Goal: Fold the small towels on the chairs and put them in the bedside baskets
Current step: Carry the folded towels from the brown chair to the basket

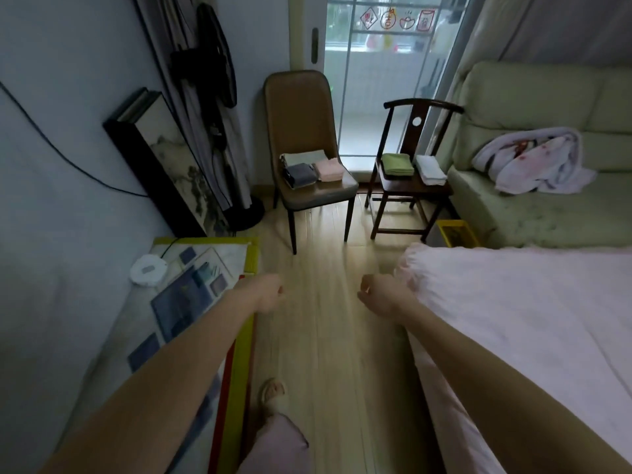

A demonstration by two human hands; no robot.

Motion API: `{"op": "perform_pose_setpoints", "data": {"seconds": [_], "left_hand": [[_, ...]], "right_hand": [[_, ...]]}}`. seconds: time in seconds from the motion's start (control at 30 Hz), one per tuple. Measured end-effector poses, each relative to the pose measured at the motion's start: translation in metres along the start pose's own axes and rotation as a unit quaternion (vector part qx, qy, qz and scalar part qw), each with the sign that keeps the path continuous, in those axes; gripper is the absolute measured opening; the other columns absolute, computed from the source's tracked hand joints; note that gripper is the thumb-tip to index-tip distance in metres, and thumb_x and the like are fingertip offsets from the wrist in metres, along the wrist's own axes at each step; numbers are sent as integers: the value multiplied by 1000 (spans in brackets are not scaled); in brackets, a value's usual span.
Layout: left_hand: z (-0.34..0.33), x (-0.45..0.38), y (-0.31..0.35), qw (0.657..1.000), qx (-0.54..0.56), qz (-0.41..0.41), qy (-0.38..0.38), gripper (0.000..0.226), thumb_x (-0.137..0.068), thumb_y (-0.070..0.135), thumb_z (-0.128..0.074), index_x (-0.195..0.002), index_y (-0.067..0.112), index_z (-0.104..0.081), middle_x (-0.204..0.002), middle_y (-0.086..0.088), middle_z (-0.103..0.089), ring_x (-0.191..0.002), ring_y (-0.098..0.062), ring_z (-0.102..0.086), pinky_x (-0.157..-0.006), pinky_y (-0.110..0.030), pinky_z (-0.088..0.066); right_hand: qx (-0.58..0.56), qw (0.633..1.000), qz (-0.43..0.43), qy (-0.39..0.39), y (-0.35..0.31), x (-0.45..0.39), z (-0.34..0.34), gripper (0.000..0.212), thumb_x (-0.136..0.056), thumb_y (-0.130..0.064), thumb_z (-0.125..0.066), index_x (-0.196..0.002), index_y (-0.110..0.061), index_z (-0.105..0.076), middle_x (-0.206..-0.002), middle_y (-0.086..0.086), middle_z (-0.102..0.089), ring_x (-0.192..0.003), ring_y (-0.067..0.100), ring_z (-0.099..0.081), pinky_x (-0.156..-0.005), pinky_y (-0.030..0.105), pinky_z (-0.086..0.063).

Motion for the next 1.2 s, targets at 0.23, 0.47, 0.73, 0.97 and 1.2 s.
{"op": "perform_pose_setpoints", "data": {"seconds": [0.23,0.47,0.73,0.97,1.2], "left_hand": [[105,-167,-57,999,37,-17,-24,14,-99,32,-46,-95,21,-53,-100,-2,-55,-98,-22,-58,-75,-29,-43],[188,-318,-66,997,70,-18,-32,30,-100,26,-47,-119,5,-60,-123,-11,-60,-107,-24,-57,-87,-32,-45],[254,-494,-75,995,73,11,-61,13,-101,25,-46,-103,16,-55,-106,-7,-55,-93,-18,-50,-72,-25,-37],[303,-632,-90,992,104,59,-37,22,-99,24,-46,-106,9,-60,-106,-8,-60,-96,-24,-57,-75,-32,-43],[302,-777,-121,984,155,79,-47,22,-98,25,-49,-108,9,-59,-112,-12,-59,-101,-27,-57,-77,-33,-45]], "right_hand": [[-48,998,-37,-9,-18,-184,51,30,-97,-31,-48,-116,-13,-61,-119,10,-63,-104,28,-60,-88,39,-52],[-71,996,-53,-23,-7,-340,94,30,-99,-32,-48,-120,-15,-60,-121,8,-63,-107,25,-59,-80,29,-46],[-77,994,-37,-63,30,-551,149,31,-99,-31,-49,-122,-13,-60,-121,8,-63,-108,23,-60,-84,31,-49],[-37,994,25,-97,52,-715,176,25,-96,-23,-49,-114,-9,-60,-112,7,-67,-101,27,-62,-84,39,-53],[-23,990,24,-135,71,-845,158,30,-94,-24,-52,-121,-11,-54,-122,9,-57,-105,27,-57,-86,44,-53]]}}
Point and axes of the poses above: each hand's wrist, its own x-axis away from the middle knuckle, its own z-axis out of the back of the hand, y = z × x, the point moved 1 cm from there along -x, towards the middle knuckle
